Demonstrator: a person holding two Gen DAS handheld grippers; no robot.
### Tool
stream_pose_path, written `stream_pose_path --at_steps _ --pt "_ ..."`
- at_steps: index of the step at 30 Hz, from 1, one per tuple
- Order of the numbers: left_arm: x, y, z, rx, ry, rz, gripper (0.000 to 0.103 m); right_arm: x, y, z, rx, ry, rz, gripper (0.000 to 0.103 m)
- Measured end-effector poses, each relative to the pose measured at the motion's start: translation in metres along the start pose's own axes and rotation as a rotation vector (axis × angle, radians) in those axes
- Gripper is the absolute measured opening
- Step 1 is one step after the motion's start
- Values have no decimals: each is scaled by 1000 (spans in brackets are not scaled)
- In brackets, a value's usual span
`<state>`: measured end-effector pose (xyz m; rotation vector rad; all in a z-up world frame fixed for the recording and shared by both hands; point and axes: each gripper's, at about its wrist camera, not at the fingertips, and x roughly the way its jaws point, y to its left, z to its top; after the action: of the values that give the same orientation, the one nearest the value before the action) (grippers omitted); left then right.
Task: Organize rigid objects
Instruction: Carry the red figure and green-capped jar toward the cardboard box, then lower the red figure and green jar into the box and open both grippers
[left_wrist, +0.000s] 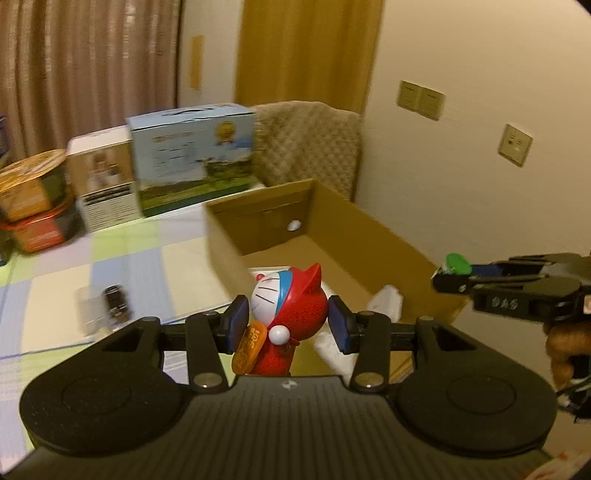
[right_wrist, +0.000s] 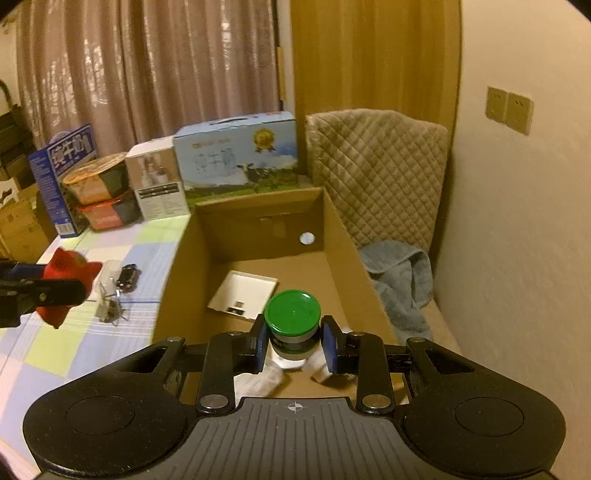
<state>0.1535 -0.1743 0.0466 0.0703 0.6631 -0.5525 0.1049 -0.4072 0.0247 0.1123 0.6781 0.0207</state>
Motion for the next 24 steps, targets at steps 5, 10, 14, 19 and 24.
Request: stream_pose_path --at_steps 5,10,14,19,24 --pt "38 -25 11 47 43 -31 41 5 -19 -4 21 10 -1 27" --pt "71 -33 17 72 81 -38 41 18 -32 -7 30 26 2 27" --pt "96 -36 19 97 107 -30 41 28 -38 -9 32 36 6 27" --pt "115 -36 19 110 134 -23 41 41 -42 -10 38 51 15 27" --pt "125 -36 16 124 145 -17 41 48 -42 -11 43 61 25 27"
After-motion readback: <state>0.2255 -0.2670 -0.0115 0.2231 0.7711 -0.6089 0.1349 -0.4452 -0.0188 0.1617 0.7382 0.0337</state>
